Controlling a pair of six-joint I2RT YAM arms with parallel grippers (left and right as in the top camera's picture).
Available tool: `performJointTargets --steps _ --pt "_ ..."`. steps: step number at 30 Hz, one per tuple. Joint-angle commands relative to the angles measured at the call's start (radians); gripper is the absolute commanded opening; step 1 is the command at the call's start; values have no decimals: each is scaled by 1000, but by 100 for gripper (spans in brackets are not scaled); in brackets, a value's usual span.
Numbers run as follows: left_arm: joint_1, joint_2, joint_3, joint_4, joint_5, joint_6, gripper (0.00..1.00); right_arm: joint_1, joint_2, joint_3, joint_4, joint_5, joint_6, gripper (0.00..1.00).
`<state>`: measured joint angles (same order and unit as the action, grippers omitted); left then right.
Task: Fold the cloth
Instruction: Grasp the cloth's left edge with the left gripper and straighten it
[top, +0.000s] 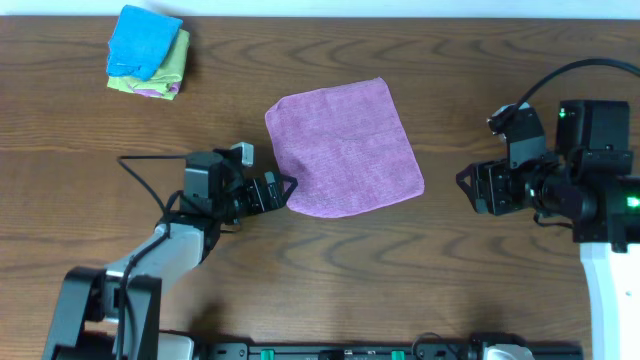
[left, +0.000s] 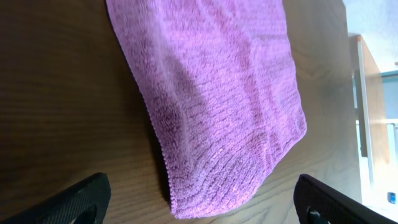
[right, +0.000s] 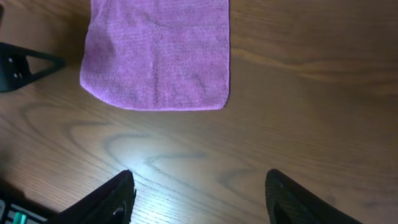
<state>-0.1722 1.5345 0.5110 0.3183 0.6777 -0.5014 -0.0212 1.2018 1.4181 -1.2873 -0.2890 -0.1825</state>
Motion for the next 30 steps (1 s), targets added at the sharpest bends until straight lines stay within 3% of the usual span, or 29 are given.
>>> performJointTargets --steps 1,21,30 --pt "-21 39 16 32 30 -24 96 -6 -4 -13 17 -16 -14 69" --pt "-103 246 16 237 61 -142 95 -6 22 -15 32 -38 -17 69" --pt "-129 264 16 224 224 -169 95 -6 22 -15 31 -60 -18 68"
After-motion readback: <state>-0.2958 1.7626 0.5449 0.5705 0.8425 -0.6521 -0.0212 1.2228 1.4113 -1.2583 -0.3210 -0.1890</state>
